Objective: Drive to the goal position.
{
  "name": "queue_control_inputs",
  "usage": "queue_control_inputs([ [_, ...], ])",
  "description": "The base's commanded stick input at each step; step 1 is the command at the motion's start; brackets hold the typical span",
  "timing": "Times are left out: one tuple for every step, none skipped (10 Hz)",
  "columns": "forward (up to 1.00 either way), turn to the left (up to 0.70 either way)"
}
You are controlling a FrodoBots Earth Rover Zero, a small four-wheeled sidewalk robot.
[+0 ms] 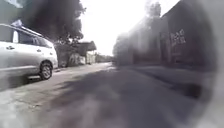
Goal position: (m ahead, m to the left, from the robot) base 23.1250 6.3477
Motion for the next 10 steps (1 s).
queue_control_inputs([
  [1.00, 0.00],
  [1.00, 0.00],
  [1.00, 0.00],
  [1.00, 0.00],
  [1.00, 0.00],
  [1.00, 0.00],
  [1.00, 0.00],
  [1.00, 0.00],
  [1.00, 0.00],
  [1.00, 0.00],
])
